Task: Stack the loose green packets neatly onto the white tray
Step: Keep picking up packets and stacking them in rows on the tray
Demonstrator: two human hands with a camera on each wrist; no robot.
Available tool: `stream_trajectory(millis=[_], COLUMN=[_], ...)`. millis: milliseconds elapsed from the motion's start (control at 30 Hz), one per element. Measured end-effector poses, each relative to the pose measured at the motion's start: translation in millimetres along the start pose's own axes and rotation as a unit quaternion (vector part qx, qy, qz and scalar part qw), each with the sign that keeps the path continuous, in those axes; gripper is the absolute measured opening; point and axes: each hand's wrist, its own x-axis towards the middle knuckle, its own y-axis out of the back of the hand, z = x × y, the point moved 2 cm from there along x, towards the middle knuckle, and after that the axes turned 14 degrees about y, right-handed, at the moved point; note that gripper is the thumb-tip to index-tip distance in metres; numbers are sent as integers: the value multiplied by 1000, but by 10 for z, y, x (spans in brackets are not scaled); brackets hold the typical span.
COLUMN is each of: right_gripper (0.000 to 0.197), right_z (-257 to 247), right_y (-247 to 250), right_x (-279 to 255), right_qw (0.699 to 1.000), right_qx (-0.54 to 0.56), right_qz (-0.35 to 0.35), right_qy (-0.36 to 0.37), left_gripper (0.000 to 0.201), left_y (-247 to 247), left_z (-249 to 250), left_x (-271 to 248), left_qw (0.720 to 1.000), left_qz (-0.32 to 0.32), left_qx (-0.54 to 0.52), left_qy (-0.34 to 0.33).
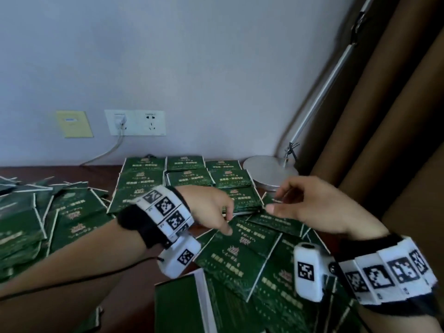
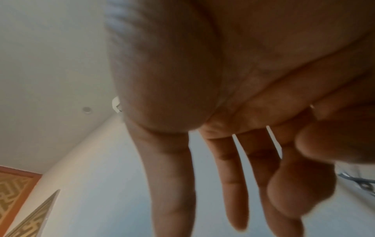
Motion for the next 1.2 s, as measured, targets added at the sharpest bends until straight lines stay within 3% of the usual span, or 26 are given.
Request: stream_trajectory(millis=[67,267,467,633,800,867,967,1100,1200], right_gripper=[34,47,63,72,68,61,53,60,59], right_z=[48,459,535,530,465,483,465,346,301], right_y=[-81,-274,-399,-552,-641,-680,-778,-900,-876], right_x=[-206,-611,-899,-908,-959,-1012,-1129,-1192,-1173], right_qw=[998,980,954,958,962,965,934,917,925], right_qx=[-9,-82,-138,-111,-62,23,199,272,251], right_qz=[-52,-76,-114,-49,17,87,201,237,249], right_qy=[-29,-166,-241,-261,-264,-247,-219,-169,-142], left_gripper=[56,91,99,93,87,77,64,59,57], left_y=[-222,-496,-502,-536,-594,-590,-592,-564,-502], left_z=[-43,-13,-54,-34,-22,-8,-6,-20,-72], left_x=[-78,-78,-26,44,89,88,85,74,55], left_qw=[1000,998,999,996,992,989,985,978,965], left_qz=[-16,-15,-30,-35,-38,-28,-24,-40,-53], left_qx=[-10,-56,-28,-80,-121,-146,-167,-189,-238], left_qy=[13,24,31,14,-7,-20,-40,-73,-99])
